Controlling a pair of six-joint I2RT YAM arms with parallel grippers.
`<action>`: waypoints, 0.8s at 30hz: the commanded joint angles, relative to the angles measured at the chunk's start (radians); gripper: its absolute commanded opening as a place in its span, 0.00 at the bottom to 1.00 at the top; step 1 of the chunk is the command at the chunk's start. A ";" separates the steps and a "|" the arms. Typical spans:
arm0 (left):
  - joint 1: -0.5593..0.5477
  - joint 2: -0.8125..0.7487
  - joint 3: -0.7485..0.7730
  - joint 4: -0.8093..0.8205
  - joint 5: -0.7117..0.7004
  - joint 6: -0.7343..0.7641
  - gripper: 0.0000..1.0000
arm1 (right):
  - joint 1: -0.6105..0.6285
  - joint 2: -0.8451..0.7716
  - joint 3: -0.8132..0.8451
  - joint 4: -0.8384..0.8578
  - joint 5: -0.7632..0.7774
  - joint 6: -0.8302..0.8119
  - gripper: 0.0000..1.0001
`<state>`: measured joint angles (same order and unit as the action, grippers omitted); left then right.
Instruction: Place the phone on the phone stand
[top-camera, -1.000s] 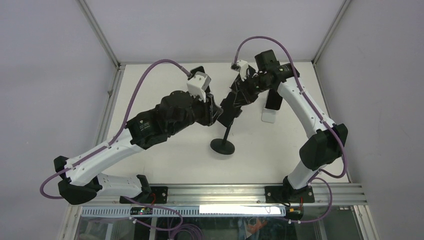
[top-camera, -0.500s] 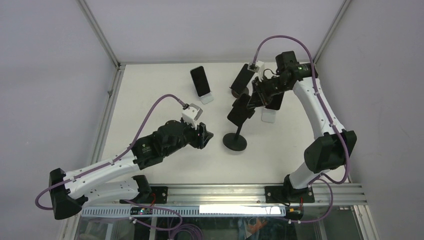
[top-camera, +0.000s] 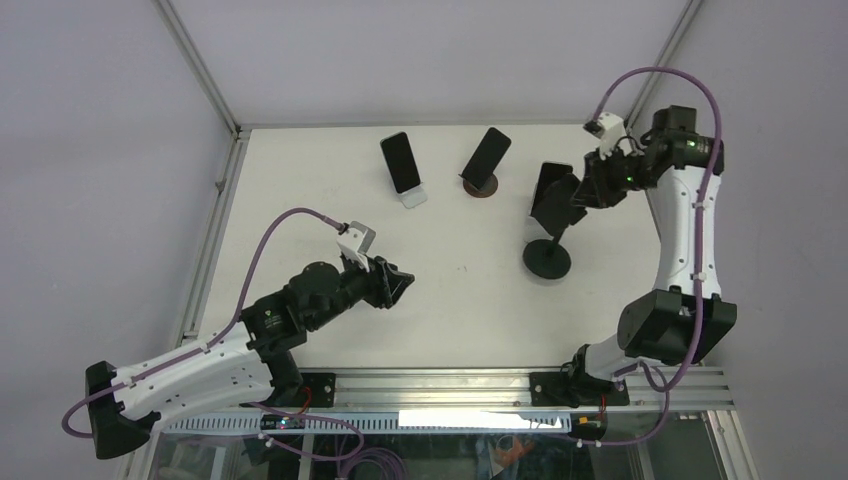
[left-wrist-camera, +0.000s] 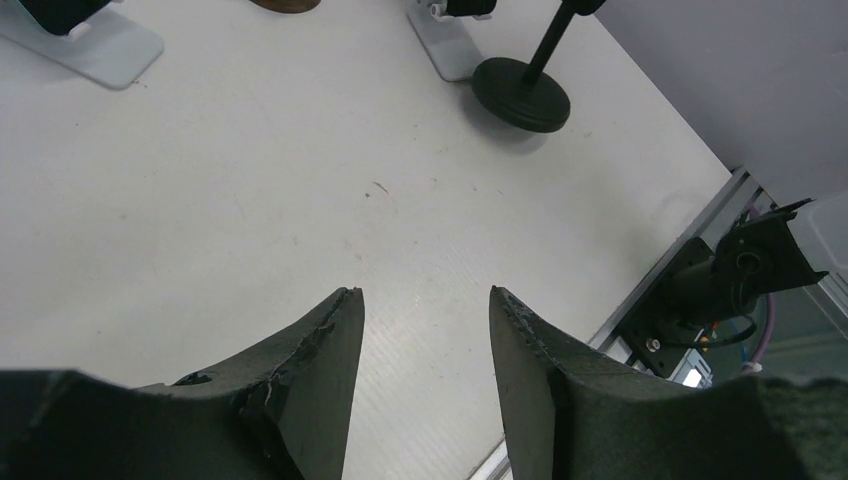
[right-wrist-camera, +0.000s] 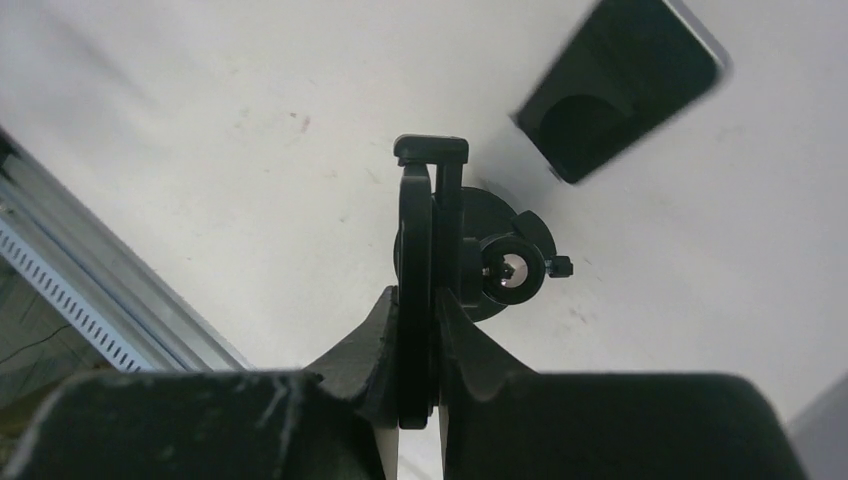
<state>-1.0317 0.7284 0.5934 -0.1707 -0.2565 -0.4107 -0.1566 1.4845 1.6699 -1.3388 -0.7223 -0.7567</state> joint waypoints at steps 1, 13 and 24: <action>0.014 -0.038 -0.033 0.050 0.005 -0.046 0.50 | -0.157 -0.016 0.095 -0.023 -0.024 -0.090 0.00; 0.014 -0.036 -0.025 0.028 0.013 -0.051 0.54 | -0.422 0.062 0.079 0.134 -0.009 -0.070 0.00; 0.014 -0.039 0.017 -0.018 0.003 -0.048 0.63 | -0.461 0.019 -0.016 0.143 -0.024 -0.094 0.39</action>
<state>-1.0260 0.6952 0.5594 -0.1936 -0.2562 -0.4576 -0.5919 1.5681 1.6619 -1.2453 -0.6971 -0.8330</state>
